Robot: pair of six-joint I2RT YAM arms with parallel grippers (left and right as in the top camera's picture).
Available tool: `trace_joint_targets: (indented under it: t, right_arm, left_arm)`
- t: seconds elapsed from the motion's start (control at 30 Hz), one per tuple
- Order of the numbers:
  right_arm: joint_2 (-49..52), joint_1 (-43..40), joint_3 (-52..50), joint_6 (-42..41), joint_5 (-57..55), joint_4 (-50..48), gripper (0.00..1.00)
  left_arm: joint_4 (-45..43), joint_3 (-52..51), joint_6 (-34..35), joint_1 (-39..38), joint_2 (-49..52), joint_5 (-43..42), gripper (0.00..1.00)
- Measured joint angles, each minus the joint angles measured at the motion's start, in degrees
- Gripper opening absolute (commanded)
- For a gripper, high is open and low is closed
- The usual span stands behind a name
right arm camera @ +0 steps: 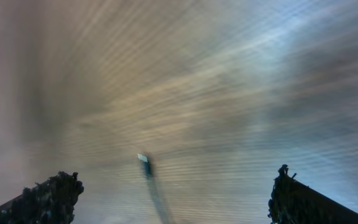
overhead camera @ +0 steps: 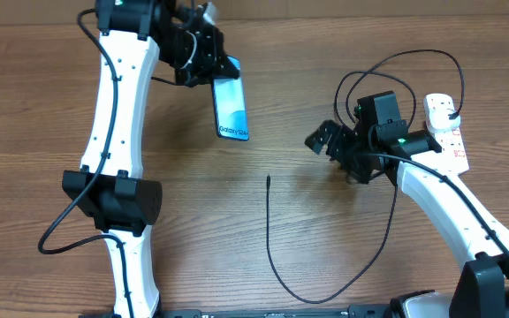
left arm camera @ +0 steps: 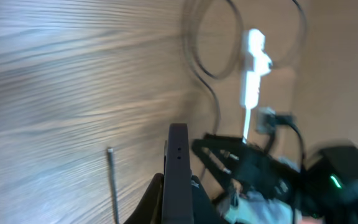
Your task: Plug charger to phone and switch on socket
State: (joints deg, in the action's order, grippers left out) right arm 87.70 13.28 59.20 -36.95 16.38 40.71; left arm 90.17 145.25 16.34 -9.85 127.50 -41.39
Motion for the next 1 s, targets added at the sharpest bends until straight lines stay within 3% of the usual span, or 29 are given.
trace_joint_targets:
  t: [0.3,0.6,1.0]
  right_arm:
    - [0.0,4.26,0.0,6.78,-6.38,3.74,1.0]
    - [0.0,13.44,0.0,8.04,-10.23,3.13,1.0]
    - [0.0,21.81,0.0,8.07,-11.3,2.38,1.0]
  left_arm:
    - [-2.95,-0.02,-10.01,0.61,0.02,-16.61,0.04]
    - [-6.16,-3.45,-13.86,1.09,1.03,-19.91,0.04]
    - [-8.39,-7.19,-25.94,1.4,12.48,-26.03,0.04]
